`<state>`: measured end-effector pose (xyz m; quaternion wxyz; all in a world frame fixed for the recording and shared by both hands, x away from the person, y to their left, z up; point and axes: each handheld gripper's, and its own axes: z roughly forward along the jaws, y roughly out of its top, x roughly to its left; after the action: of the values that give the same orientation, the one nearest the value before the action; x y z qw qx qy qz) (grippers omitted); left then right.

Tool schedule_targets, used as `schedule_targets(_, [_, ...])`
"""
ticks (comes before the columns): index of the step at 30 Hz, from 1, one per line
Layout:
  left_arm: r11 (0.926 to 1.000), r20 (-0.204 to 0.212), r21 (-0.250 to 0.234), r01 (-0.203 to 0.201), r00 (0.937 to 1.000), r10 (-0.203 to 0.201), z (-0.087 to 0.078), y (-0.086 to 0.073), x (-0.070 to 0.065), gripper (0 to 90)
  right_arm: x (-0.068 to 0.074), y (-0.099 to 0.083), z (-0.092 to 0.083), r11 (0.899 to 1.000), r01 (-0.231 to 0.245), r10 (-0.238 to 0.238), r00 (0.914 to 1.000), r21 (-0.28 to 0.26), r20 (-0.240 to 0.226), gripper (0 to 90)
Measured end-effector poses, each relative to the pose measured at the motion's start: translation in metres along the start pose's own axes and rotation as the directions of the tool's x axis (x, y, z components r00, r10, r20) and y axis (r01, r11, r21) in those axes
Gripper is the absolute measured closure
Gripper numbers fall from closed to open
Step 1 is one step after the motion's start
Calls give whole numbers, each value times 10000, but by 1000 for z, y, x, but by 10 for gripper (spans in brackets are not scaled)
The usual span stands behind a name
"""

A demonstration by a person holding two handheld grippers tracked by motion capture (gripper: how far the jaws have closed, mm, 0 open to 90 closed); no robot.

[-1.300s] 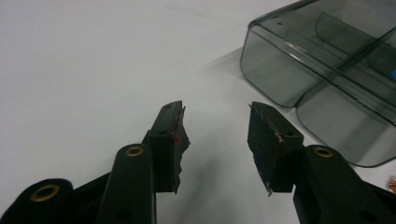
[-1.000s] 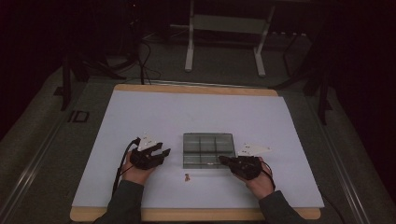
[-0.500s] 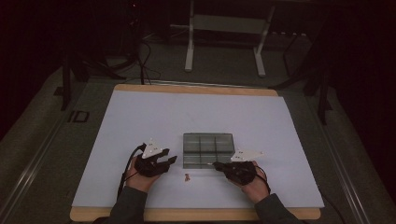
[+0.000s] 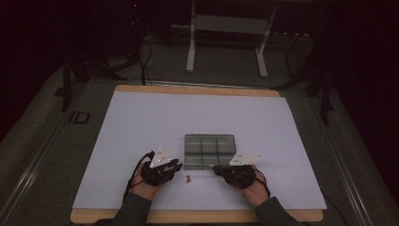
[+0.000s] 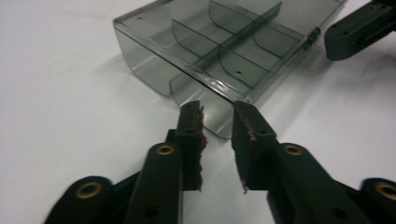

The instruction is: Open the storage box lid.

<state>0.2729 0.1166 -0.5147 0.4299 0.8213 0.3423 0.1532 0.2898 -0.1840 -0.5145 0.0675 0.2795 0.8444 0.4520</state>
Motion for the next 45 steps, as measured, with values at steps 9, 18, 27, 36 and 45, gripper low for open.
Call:
schedule_targets(9, [9966, 52, 682, -464, 9989, 462, 7, -1, -7, 878, 1, -3, 3, 9999, -29, 30, 10000, 144, -86, 900])
schedule_targets(18, [9958, 172, 785, -475, 9988, 463, 11, -1, -9, 830, -1, -5, 6, 9996, -101, 102, 9999, 267, -32, 900])
schedule_targets(27, [9950, 66, 864, -506, 9987, 502, 15, 0, -11, 815, -4, -7, 10, 9993, -281, 279, 9996, 251, 80, 900])
schedule_targets(36, [9949, 40, 865, -516, 9987, 515, 16, 0, -11, 809, -2, -7, 15, 9994, -269, 267, 9996, 230, 85, 900])
schedule_targets(45, [9948, 9, 889, -504, 9987, 505, 17, 1, -11, 804, -2, -6, 14, 9996, -244, 242, 9996, 119, 157, 900])
